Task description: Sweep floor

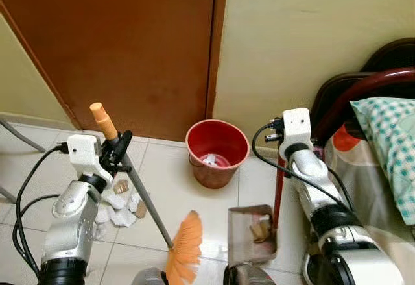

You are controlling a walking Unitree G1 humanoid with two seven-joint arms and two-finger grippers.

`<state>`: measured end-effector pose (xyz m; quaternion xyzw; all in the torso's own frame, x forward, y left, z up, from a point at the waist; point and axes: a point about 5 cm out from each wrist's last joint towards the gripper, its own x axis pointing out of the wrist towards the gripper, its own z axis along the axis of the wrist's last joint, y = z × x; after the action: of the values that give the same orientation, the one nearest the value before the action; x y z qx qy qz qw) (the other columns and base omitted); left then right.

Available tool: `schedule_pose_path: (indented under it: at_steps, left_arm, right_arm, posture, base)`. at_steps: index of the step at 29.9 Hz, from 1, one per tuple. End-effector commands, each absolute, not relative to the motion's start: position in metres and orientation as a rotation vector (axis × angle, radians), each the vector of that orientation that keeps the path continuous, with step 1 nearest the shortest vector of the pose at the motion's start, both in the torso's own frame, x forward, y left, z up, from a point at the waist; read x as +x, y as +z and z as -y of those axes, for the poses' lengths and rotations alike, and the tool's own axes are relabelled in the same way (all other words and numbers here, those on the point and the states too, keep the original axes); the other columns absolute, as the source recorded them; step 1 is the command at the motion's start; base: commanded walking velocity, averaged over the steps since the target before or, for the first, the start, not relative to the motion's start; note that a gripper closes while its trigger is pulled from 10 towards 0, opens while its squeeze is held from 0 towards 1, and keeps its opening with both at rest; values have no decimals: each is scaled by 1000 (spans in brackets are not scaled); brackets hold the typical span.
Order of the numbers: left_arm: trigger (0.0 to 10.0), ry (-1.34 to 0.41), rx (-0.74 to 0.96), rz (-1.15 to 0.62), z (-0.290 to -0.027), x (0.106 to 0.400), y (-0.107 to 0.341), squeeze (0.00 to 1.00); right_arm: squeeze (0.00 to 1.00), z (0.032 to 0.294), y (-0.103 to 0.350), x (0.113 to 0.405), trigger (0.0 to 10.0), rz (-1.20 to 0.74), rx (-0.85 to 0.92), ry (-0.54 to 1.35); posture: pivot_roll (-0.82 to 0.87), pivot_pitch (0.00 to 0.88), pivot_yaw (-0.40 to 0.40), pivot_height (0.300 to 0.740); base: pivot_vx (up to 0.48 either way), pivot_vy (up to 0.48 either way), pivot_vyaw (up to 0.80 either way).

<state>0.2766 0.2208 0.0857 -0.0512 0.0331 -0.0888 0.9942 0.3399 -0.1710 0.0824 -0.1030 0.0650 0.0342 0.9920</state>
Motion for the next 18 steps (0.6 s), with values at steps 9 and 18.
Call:
schedule_pose_path:
  at_steps: [9, 18]
  left_arm:
    - [10000, -305, 116, -74, -205, 245, 67, 0]
    - [10000, -352, 147, -42, -196, 240, 70, 0]
  right_arm:
    - [0, 189, 63, 307, 10000, -96, -111, -34]
    - [0, 198, 75, 297, 10000, -10, -77, -136]
  posture:
    - [84, 0, -44, 740]
    - [50, 0, -74, 740]
  base:
    - [0, 0, 0]
    - [0, 0, 0]
